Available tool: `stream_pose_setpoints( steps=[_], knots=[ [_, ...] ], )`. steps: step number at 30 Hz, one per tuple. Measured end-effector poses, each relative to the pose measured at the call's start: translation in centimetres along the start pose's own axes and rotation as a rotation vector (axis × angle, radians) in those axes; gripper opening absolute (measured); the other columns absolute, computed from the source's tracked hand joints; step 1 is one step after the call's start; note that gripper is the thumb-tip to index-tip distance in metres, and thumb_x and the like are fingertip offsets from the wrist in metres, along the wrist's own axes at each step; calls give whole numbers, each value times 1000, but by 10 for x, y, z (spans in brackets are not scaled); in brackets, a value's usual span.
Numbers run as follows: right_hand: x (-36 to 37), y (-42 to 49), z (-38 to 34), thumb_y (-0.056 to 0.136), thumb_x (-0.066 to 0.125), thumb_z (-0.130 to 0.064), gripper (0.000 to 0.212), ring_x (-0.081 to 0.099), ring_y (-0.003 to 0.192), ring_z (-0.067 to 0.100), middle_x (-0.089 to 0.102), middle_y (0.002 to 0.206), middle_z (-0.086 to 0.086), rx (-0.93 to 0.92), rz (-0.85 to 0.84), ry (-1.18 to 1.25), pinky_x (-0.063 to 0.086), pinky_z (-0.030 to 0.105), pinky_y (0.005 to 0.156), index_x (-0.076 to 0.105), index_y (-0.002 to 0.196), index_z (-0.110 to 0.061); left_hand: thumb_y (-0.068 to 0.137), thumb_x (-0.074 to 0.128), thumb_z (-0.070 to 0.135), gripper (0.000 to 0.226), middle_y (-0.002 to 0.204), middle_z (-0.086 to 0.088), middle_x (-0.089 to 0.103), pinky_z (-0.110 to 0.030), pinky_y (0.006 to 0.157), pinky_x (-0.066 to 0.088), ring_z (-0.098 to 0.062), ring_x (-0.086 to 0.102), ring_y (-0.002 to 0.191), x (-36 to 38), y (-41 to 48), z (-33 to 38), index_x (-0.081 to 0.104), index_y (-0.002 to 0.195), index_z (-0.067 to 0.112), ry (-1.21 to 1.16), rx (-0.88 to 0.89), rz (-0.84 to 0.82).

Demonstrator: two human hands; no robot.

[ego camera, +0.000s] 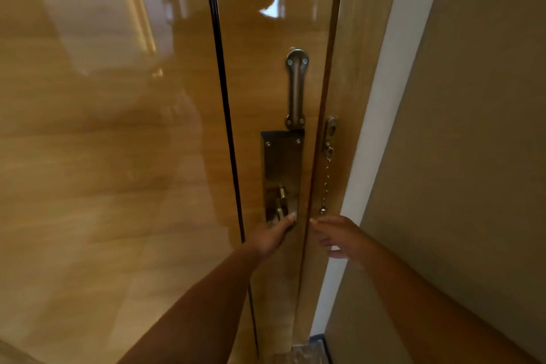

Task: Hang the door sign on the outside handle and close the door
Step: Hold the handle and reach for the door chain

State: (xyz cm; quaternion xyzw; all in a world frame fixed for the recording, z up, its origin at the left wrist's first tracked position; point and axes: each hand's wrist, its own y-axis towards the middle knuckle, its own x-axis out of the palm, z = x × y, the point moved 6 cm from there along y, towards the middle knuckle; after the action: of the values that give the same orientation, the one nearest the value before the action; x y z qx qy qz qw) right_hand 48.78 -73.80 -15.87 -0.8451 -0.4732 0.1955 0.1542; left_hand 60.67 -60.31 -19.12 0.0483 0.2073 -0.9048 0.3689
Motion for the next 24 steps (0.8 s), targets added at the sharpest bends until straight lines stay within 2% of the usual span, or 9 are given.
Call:
stream_pose_setpoints(
  steps=[2,6,7,9,11,14,17,21,24],
  knots=[
    [-3,7,-2,81,68,-39,15,61,77,15,65,84,1,15,-10,3,50,28,64,64,88,-27,66,54,80,97,128,-34,51,-55,102,38,-47,48,117,-3,10,6,59,113,-4,-16,-5,-9],
    [-13,17,-5,81,68,-38,19,62,87,18,66,97,3,31,16,26,51,32,73,61,95,-27,47,45,95,125,131,-35,48,-59,101,37,-50,47,118,-5,28,11,52,124,-3,38,-7,20],
    [-16,19,-4,82,67,-38,21,62,89,19,66,98,3,36,21,16,51,33,76,61,98,-27,48,42,96,121,126,-33,54,-59,98,40,-48,53,113,-5,32,9,57,118,-1,76,23,62],
    [-19,22,-4,84,64,-38,26,61,94,21,65,103,5,43,29,-10,50,35,81,59,106,-25,52,32,99,91,93,-13,69,-53,86,51,-27,66,84,-8,35,9,65,84,20,196,113,180],
    [-20,27,-4,85,62,-39,24,61,97,22,65,106,6,44,26,-29,50,35,80,59,105,-26,52,26,100,76,70,3,64,-45,75,55,-15,61,65,-11,41,6,56,66,31,276,144,259],
    [-19,32,-5,85,62,-40,18,62,95,21,65,103,3,43,11,-42,52,32,75,58,98,-29,56,27,98,84,59,6,64,-36,61,53,-10,60,56,-13,51,0,62,66,22,321,173,289],
    [-16,36,-5,84,63,-40,21,63,94,20,65,102,3,49,-6,-37,52,31,72,57,101,-28,61,29,96,82,39,11,49,-28,45,38,-2,45,34,-13,54,0,60,58,19,342,230,285],
    [-12,38,-8,84,64,-40,31,63,96,21,66,106,5,54,2,-35,50,30,68,57,110,-24,61,31,95,76,35,12,44,-24,42,31,-3,39,32,-15,58,3,52,53,23,350,253,271],
    [-8,35,-7,84,63,-40,28,62,94,20,66,104,4,59,-14,-43,50,30,69,58,108,-26,61,32,94,75,36,11,43,-25,43,31,-3,39,33,-16,59,7,52,52,22,358,262,259]
  ],
)
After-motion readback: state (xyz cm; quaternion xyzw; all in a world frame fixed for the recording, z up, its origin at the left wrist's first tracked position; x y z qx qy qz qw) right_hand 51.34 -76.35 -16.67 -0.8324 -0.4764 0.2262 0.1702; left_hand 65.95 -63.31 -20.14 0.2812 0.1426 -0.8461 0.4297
